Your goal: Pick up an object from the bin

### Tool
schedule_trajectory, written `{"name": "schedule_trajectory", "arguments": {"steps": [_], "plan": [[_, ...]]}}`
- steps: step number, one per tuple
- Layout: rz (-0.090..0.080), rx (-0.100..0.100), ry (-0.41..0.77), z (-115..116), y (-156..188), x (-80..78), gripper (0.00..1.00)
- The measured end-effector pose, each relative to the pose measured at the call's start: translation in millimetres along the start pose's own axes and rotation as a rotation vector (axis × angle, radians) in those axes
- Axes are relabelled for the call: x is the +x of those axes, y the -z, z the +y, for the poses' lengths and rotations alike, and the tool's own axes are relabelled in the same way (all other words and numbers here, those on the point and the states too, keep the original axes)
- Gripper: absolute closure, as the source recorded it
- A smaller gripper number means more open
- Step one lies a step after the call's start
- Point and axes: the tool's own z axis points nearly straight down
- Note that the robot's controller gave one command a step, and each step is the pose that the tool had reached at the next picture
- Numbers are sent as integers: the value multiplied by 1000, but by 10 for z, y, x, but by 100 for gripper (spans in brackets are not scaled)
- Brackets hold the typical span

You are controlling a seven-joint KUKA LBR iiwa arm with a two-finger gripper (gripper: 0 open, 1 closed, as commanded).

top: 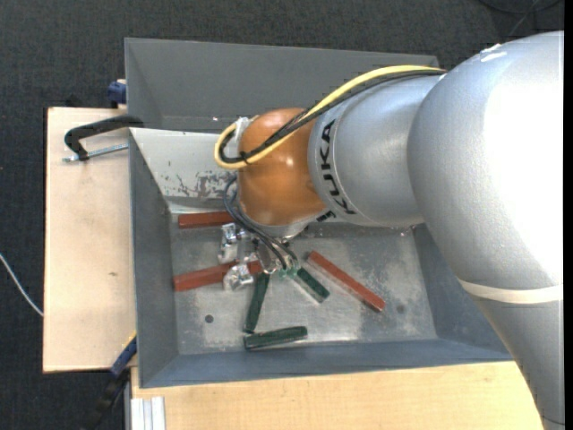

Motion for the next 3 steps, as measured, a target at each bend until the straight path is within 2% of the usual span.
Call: {"name": "schedule_trajectory", "arguments": {"steps": [2, 3], "plan": [[-1, -1, 0, -1, 1, -3, 100], [-13, -1, 41, 96, 1608, 73, 100]]}}
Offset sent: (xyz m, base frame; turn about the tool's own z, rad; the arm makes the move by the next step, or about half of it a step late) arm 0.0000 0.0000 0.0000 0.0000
